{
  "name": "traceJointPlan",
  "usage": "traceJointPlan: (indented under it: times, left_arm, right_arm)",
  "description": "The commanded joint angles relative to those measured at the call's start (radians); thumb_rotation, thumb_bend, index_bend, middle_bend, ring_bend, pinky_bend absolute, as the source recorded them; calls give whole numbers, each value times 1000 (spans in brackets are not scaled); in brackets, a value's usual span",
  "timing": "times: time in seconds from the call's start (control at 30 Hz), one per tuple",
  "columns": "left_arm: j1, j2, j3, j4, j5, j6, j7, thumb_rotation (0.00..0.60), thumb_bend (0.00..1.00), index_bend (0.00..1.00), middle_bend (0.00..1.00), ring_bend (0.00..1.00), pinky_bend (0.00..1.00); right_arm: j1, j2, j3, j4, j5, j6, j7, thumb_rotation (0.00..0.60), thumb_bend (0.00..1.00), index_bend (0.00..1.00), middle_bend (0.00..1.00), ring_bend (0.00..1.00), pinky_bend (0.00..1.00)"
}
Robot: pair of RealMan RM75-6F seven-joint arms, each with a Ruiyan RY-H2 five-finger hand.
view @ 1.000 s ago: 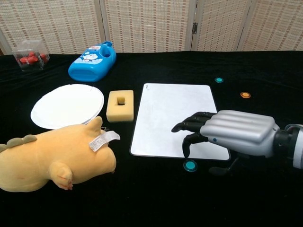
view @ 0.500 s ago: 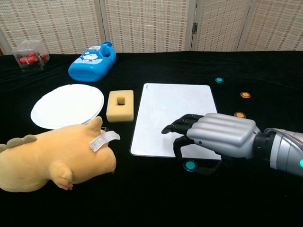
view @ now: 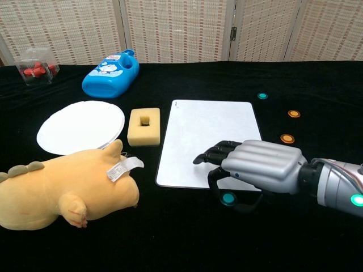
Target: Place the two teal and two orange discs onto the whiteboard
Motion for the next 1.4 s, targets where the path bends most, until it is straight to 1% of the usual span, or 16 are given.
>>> traceJointPlan:
  times: [0.03,0.27,0.4,0.53,0.57,0.7,0.83,0.97,1.1,1.13,1.27,1.37,1.4]
  left_arm:
    - [1,-1,0,2,0,0,-2,600,199,36,64,160,0]
    - [2,-2,1,8,1,0,-7,600,199,36,64,160,0]
    - [3,-1,0,9,1,2,-10,600,198,36,64,160,0]
    - [3,-2,-1,10,5,3,-11,600,199,36,64,160,0]
    - [2,-2,0,10,8,4,-10,600,198,36,64,160,0]
    - [4,0,1,7,12,8,-10,600,198,36,64,161,0]
    - [6,2,1,4,11,9,-8,600,199,36,64,160,0]
    - [8,3,4,0,13,9,-6,600,198,36,64,160,0]
    - [12,6,6,-1,7,8,-4,600,199,36,64,160,0]
    - [12,7,6,-2,6,8,-4,600,199,36,64,160,0]
    - [14,9,5,-3,4,9,-4,600,199,35,64,161,0]
    - [11,8,5,-4,7,6,-3,600,198,35,64,161,0]
    - [10,8,4,-4,8,5,-1,600,198,35,64,161,0]
  right_arm:
    - [1,-4,-3,6,1,4,0,600,390,476,108,10,0]
    - [0,-14,-7,20,4,24,5,600,389,530,124,23,0]
    - [-3,-2,-2,4,4,48,18,600,390,536,129,25,0]
    - [4,21,27,-31,27,58,38,600,390,536,131,26,0]
    - [10,26,44,-37,39,58,37,600,390,536,131,25,0]
    - [40,28,95,-30,105,22,19,600,389,536,131,26,0]
    - [77,9,130,-13,159,-22,-4,600,389,536,131,23,0]
    - [114,-28,151,28,201,-58,-42,600,389,536,131,21,0]
    - [141,-60,158,63,239,-89,-63,600,389,532,127,19,0]
    - [147,-64,155,67,244,-96,-70,600,390,515,122,15,0]
    - [150,-64,146,64,252,-92,-77,600,389,327,105,4,0]
    - [143,-53,150,66,264,-73,-67,600,390,256,104,3,0]
    - [140,-46,155,70,273,-64,-62,600,390,249,104,4,0]
